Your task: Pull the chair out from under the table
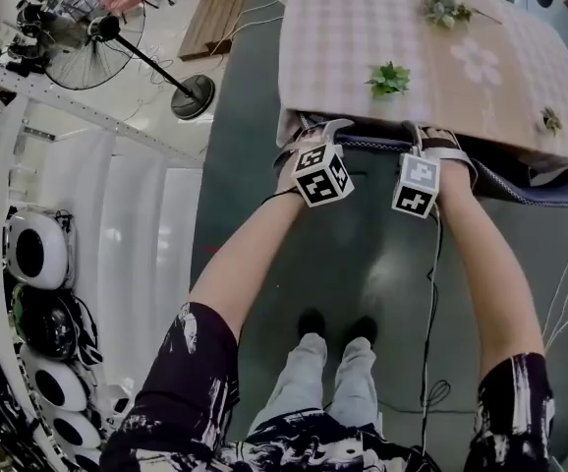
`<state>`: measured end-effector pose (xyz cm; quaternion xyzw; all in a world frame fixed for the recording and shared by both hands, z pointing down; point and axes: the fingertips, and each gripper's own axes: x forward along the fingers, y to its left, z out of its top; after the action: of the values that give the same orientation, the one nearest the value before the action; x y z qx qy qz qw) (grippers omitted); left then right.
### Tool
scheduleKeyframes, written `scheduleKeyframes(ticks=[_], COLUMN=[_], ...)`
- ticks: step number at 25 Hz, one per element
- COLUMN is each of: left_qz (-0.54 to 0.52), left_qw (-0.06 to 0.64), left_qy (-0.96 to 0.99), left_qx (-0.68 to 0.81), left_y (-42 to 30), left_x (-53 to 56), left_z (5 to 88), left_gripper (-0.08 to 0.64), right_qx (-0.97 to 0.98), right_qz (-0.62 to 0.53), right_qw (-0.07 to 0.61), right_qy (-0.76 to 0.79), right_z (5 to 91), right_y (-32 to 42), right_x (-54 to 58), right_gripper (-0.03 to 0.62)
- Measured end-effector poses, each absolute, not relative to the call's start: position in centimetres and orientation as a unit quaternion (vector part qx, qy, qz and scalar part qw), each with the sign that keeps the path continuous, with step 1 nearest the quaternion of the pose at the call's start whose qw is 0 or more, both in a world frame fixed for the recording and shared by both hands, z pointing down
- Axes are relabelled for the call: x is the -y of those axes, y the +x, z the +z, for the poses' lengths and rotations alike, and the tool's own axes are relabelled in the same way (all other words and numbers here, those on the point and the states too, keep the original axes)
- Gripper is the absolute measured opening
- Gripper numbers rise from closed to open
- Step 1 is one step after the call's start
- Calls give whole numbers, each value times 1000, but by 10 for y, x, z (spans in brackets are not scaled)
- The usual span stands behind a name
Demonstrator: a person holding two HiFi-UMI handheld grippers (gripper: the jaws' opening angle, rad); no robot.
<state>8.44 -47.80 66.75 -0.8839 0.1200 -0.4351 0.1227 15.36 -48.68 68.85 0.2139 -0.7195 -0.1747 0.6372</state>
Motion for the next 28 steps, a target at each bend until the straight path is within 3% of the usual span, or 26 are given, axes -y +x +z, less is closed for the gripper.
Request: scheduleKeyframes(ticks=[4,5,6,8,10,12,28], left_qz=[-468,-475,-484,-511,-534,-542,-551], left_qw=[147,150,157,186,219,233,246], left_qy=[-865,-861,-855,-834,-812,-803,-793], left_qx=[-103,-102,-99,-92,-88,-92,-86], left_y=[91,92,92,90,87,87,81], left_x=[489,492,495,499,505,510,476], left_z=[687,691,695,705,710,710,715], left_gripper=[444,427,393,293,167,99,55], right_qx=[714,710,704,695,692,693,694], right_qz=[-179,-184,-195,-214,-221,-217,-183], right_qw=[645,646,648,655,660,662,676], right_qy=[205,211,214,206,193,183,168], right_z=[707,708,710,715,718,720,726], right_y=[154,154,155,154,153,153,147], right_x=[497,500,503,505,504,503,467], right_gripper=[448,369,195,140,118,94,46])
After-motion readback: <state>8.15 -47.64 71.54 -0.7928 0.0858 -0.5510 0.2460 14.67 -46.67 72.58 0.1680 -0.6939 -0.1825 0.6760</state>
